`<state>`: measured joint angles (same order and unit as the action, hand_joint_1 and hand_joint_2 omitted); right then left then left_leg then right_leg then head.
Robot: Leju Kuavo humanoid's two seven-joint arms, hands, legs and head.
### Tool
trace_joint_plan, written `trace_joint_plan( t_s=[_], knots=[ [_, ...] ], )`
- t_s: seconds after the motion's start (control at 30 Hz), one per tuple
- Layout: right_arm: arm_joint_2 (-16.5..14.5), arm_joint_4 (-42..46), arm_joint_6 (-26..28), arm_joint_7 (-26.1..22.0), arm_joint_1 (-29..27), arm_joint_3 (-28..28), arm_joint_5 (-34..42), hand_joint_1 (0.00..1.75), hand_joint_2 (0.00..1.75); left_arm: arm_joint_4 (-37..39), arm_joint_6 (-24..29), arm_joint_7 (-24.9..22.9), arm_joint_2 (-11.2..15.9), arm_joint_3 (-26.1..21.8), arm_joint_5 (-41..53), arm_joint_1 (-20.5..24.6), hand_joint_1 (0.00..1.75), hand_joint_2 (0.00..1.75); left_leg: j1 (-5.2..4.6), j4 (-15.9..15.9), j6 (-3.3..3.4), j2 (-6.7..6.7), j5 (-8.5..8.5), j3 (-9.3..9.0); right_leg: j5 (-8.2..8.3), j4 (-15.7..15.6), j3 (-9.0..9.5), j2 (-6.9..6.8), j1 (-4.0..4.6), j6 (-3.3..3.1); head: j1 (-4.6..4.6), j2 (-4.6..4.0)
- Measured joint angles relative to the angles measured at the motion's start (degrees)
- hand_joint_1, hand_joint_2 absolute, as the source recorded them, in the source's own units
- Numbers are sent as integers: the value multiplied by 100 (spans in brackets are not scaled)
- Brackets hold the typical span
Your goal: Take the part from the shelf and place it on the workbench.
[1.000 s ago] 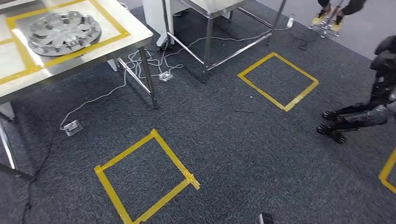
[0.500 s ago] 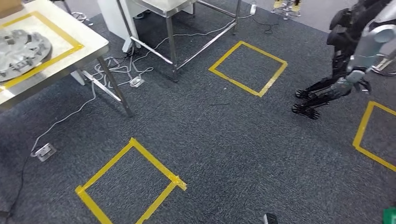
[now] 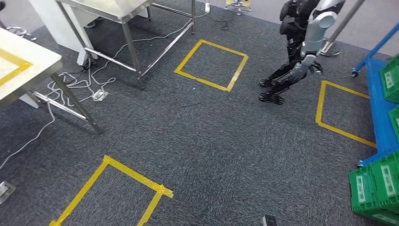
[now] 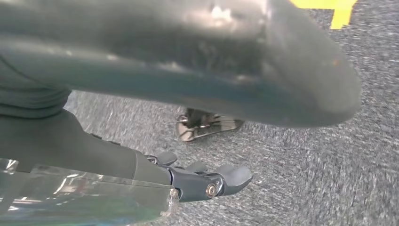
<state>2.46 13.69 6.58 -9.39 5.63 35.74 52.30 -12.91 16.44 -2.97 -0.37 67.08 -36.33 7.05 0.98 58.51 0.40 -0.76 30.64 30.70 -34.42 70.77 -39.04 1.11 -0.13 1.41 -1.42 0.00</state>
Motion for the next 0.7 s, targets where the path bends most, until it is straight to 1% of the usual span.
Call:
trace_joint_plan(
  t_s=[0.03, 0.07, 0.1, 0.13, 0.17, 0.2, 0.23, 0.27, 0.33, 0.37, 0.4, 0.43, 0.47, 0.5, 0.53, 0.57, 0.6, 0.63, 0.67, 0.7],
  knots=[
    [-3, -2, 2, -1, -1, 4, -12, 0, 0, 2, -10, -15, 9, 0, -15, -4, 0, 0, -6, 1, 0, -103, 20, -11, -70, 271, -147, -54, -14, 17, -14, 0],
    [-5, -3, 6, -1, -15, 7, -20, 0, 0, 4, -21, -32, 20, 0, -26, -3, 0, 0, -9, 1, -7, -192, 41, -25, -31, 357, -199, -86, -27, 26, -27, 0],
    [-9, -7, 12, -2, -34, 9, -27, 0, 0, 5, -29, -42, 28, 0, -32, 1, 0, 0, -9, 1, -18, -264, 61, -47, 113, 220, -137, -113, -36, 26, -45, 0],
    [-11, -10, 20, -4, -51, 11, -35, 0, 0, 4, -34, -45, 32, -1, -40, 7, 0, 0, -8, 0, -31, -327, 85, -76, 327, -107, 25, -156, -40, 16, -68, 0],
    [-13, -13, 28, -6, -58, 15, -45, 0, 0, 3, -35, -44, 34, -1, -49, 14, 0, 0, -8, -4, -49, -380, 108, -102, 501, -494, 223, -255, -26, -4, -91, 0],
    [-15, -15, 35, -8, -54, 22, -54, 0, 0, 2, -35, -39, 35, -2, -57, 22, 0, 0, -16, -5, -75, -429, 131, -123, 610, -838, 395, -359, 2, -37, -111, 0],
    [-17, -16, 41, -10, -45, 32, -62, 0, 0, 1, -35, -35, 37, -2, -64, 28, 0, 0, -27, -9, -102, -476, 148, -136, 651, -1061, 501, -445, 32, -76, -121, 0],
    [-19, -16, 45, -11, -39, 41, -66, 0, 0, -1, -36, -31, 39, -2, -68, 30, 0, 0, -36, -17, -130, -518, 161, -144, 627, -1154, 542, -495, 62, -115, -121, 0],
    [-22, -16, 48, -11, -48, 54, -69, 0, 0, -2, -37, -28, 40, -2, -71, 37, 0, 0, -43, -44, -185, -609, 177, -189, 609, -1190, 538, -429, 85, -184, -113, 0],
    [-22, -17, 49, -11, -61, 58, -69, 0, 0, -4, -37, -28, 39, -2, -72, 41, 0, 0, -32, -70, -215, -613, 204, -233, 615, -1230, 572, -377, 73, -220, -112, 0],
    [-27, -19, 50, -13, -65, 69, -69, 0, 0, -7, -37, -26, 39, -3, -72, 48, 0, 0, -23, -9, -239, -497, 273, -244, 626, -1280, 617, -323, 60, -257, -102, 0],
    [-29, -21, 51, -15, -55, 80, -69, 0, 0, -9, -37, -24, 40, -3, -71, 53, 0, 0, -16, 182, -254, -336, 395, -179, 639, -1325, 661, -262, 47, -293, -83, 0],
    [-31, -23, 51, -17, -40, 92, -69, 0, 0, -12, -37, -22, 42, -3, -71, 53, 0, 0, -8, 492, -262, -151, 554, -41, 645, -1359, 702, -193, 40, -328, -52, 0],
    [-34, -24, 52, -19, -23, 102, -69, 0, 0, -11, -38, -22, 44, -3, -71, 46, 0, 0, -9, 897, -257, 10, 711, 172, 641, -1367, 716, -121, 50, -353, -15, 0],
    [-34, -25, 52, -19, -14, 105, -69, 0, 0, -11, -40, -24, 48, -3, -72, 32, 0, 0, -10, 1243, -254, 63, 799, 389, 632, -1365, 727, -36, 63, -371, 11, 0],
    [-37, -26, 52, -18, -15, 109, -69, 0, 0, -9, -41, -26, 52, -2, -73, 17, 0, 0, -11, 1420, -248, 90, 773, 541, 618, -1361, 745, 49, 76, -381, 32, 0],
    [-40, -28, 52, -18, -23, 118, -69, 0, 0, -7, -42, -28, 58, -3, -74, 6, 0, 0, -13, 1384, -237, 113, 622, 597, 602, -1355, 768, 138, 85, -383, 43, 0],
    [-42, -30, 53, -18, -31, 127, -69, 0, 0, -6, -42, -28, 64, -3, -74, 3, 0, 0, -13, 1148, -220, 159, 376, 557, 582, -1345, 794, 226, 89, -375, 51, 0],
    [-44, -32, 54, -18, -38, 137, -69, 0, 0, -4, -42, -27, 69, -4, -74, 3, 0, 0, -8, 807, -199, 291, 118, 458, 556, -1332, 813, 302, 84, -363, 63, 0],
    [-46, -34, 54, -18, -34, 145, -69, 0, 0, -4, -42, -27, 74, -4, -73, 5, 0, 0, 3, 492, -181, 457, -66, 349, 527, -1309, 823, 377, 81, -342, 78, 0]
  ],
)
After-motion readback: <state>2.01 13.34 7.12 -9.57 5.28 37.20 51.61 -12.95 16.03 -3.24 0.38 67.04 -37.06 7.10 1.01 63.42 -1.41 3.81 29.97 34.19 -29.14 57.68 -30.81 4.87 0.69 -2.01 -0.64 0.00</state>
